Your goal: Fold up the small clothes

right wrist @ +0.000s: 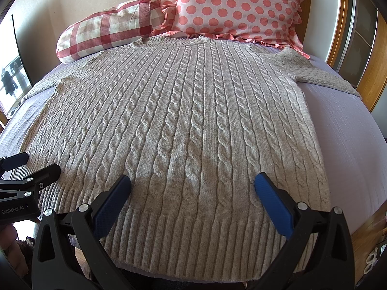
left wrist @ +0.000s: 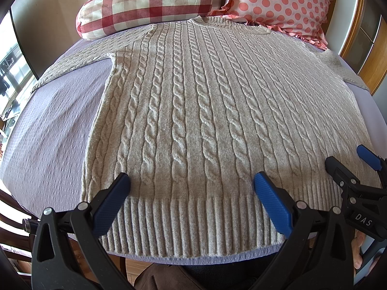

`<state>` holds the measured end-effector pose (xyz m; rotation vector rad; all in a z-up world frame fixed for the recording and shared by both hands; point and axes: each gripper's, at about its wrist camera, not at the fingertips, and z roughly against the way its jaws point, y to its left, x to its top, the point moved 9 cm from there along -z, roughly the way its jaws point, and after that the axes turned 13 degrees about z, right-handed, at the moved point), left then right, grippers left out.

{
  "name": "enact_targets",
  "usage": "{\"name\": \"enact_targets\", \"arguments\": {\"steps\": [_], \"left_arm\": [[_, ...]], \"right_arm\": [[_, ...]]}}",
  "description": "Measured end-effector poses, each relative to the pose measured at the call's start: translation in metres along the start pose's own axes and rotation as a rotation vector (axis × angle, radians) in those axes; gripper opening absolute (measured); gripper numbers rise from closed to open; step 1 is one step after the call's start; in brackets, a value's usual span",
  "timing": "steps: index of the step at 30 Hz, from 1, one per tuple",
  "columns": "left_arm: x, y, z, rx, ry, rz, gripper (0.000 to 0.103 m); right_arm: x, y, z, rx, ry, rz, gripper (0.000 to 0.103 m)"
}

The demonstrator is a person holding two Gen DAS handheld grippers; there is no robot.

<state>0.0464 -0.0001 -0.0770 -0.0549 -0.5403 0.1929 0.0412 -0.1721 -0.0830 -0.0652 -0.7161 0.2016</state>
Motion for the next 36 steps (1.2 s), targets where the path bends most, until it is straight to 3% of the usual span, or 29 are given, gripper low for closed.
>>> {"name": "enact_targets", "arguments": {"steps": [8,11,13,15,19,21,23,28,33,36], "left_arm": [[0.0,0.0,0.0,-0.001,-0.006,0.001,0.101],[0.002,0.0,0.002,-0.005,-0.019,-0.007,0.101],[0.002,-0.001,0.002,-0.016,-0.016,-0.017,0.101],[0.01,-0.002,0.005,-0.075,-0.02,-0.025,0.101],[0.041,-0.014,0.015,-0.21,-0.094,0.004,0.101],[0.061,-0.015,0.02,-0.22,-0.156,0.014,0.101],[0.082,-0.014,0.025,-0.208,-0.207,0.022,0.101],[0.128,-0.002,0.028,-0.171,-0.299,0.059,0.101],[0.154,0.029,0.02,-0.128,-0.331,0.145,0.101],[0.16,0.045,0.013,-0.111,-0.327,0.186,0.101]], "right_arm": [[0.003,-0.001,0.001,0.02,-0.046,0.026,0.102],[0.008,-0.031,0.012,0.044,-0.089,-0.03,0.102],[0.027,-0.091,0.025,0.029,-0.159,-0.155,0.102],[0.039,-0.161,0.033,-0.009,-0.195,-0.31,0.102],[0.054,-0.306,0.016,-0.102,-0.182,-0.607,0.102],[0.057,-0.361,-0.002,-0.157,-0.155,-0.702,0.092],[0.058,-0.41,-0.023,-0.181,-0.131,-0.797,0.065],[0.042,-0.495,-0.069,-0.198,-0.121,-1.039,0.04],[0.025,-0.523,-0.107,-0.217,-0.084,-1.141,0.04],[0.031,-0.527,-0.117,-0.253,-0.086,-1.091,0.029]]}}
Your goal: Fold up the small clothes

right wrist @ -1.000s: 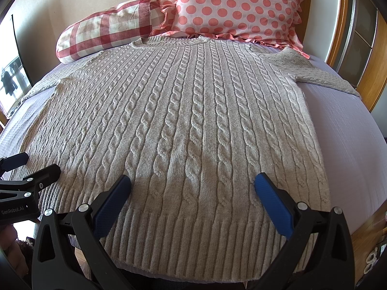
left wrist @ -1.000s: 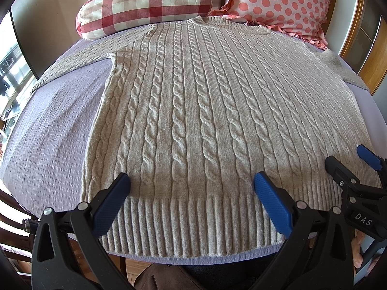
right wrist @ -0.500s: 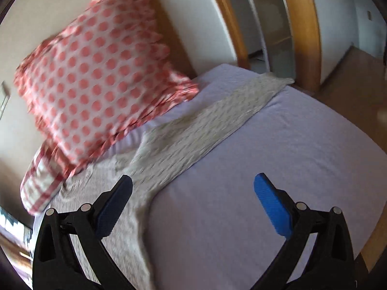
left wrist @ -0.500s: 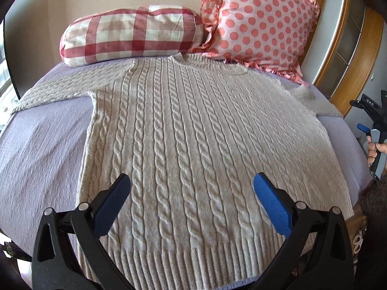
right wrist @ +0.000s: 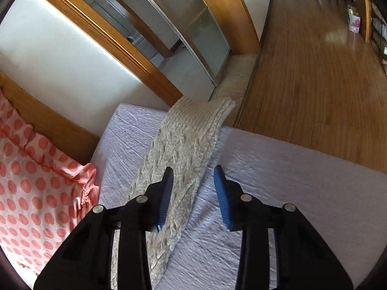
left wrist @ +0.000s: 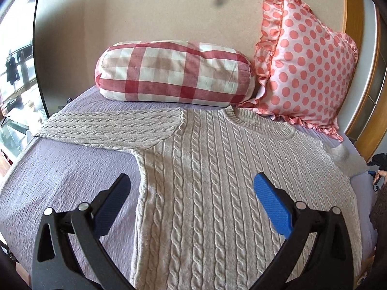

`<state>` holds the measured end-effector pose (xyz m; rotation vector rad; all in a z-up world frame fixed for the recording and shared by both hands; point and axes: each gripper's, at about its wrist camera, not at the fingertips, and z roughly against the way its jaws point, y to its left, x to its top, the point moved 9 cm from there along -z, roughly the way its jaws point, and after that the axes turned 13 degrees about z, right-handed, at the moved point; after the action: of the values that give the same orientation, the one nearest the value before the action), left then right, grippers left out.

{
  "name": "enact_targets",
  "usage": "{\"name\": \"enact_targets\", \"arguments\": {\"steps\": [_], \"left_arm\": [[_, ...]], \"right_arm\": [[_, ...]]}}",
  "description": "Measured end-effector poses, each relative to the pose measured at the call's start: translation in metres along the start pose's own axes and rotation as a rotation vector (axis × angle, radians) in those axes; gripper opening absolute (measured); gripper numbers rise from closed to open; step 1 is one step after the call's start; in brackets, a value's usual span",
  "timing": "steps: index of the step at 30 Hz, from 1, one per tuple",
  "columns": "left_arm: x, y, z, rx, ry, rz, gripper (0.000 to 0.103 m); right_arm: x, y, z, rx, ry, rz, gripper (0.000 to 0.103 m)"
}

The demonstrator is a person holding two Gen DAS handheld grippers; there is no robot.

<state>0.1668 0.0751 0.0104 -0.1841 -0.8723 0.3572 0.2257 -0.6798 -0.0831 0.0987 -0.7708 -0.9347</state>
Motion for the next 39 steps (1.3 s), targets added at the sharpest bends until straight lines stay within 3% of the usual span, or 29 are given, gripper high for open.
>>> {"name": "enact_targets", "arguments": {"steps": [1,4,6,8,10,12,15,17,19,22,24,25,26,28,32,37,39], "left_arm": [[0.002,0.004,-0.002,0.004,-0.001,0.012,0.101],[0.01,0.014,-0.002,-0.056,0.004,0.054,0.101],[0.014,0.022,0.001,-0.146,0.028,0.092,0.101],[0.021,0.037,0.006,-0.202,0.034,0.132,0.101],[0.031,0.057,0.01,-0.176,0.013,0.148,0.101],[0.043,0.081,0.014,-0.116,-0.018,0.157,0.101],[0.06,0.117,0.019,-0.112,-0.046,0.238,0.101],[0.071,0.141,0.017,-0.114,-0.055,0.314,0.101],[0.078,0.165,0.008,-0.103,-0.037,0.393,0.101],[0.083,0.198,-0.01,-0.098,0.002,0.509,0.1],[0.086,0.219,-0.023,-0.078,0.02,0.566,0.097],[0.087,0.229,-0.029,-0.077,0.03,0.594,0.097],[0.088,0.24,-0.035,-0.074,0.045,0.633,0.095],[0.091,0.259,-0.046,-0.091,0.069,0.711,0.091],[0.099,0.293,-0.065,-0.102,0.105,0.836,0.085],[0.117,0.329,-0.078,-0.127,0.081,0.947,0.068],[0.122,0.344,-0.083,-0.139,0.072,1.008,0.057]], "right_arm": [[-0.002,0.002,-0.004,0.011,0.004,0.017,0.008],[-0.002,0.011,0.011,0.03,-0.062,0.052,0.008],[-0.002,0.036,0.044,0.11,-0.134,0.098,0.008],[-0.01,0.084,0.087,0.211,-0.195,0.199,0.008],[-0.031,0.146,0.137,0.341,-0.235,0.317,0.008],[-0.068,0.21,0.186,0.487,-0.248,0.43,0.008],[-0.145,0.306,0.236,0.707,-0.201,0.592,0.008],[-0.208,0.362,0.25,0.837,-0.121,0.683,0.008],[-0.282,0.41,0.246,0.926,0.021,0.787,0.008],[-0.373,0.445,0.229,0.888,0.212,0.953,0.009],[-0.389,0.446,0.23,0.896,0.25,0.958,0.012],[-0.386,0.441,0.234,0.905,0.225,0.946,0.019],[-0.38,0.434,0.241,0.903,0.178,0.937,0.039],[-0.359,0.419,0.248,0.891,0.082,0.92,0.065],[-0.329,0.392,0.246,0.842,0.016,0.905,0.066],[-0.323,0.365,0.236,0.789,0.013,0.889,0.066],[-0.322,0.36,0.232,0.781,0.018,0.875,0.066]]}}
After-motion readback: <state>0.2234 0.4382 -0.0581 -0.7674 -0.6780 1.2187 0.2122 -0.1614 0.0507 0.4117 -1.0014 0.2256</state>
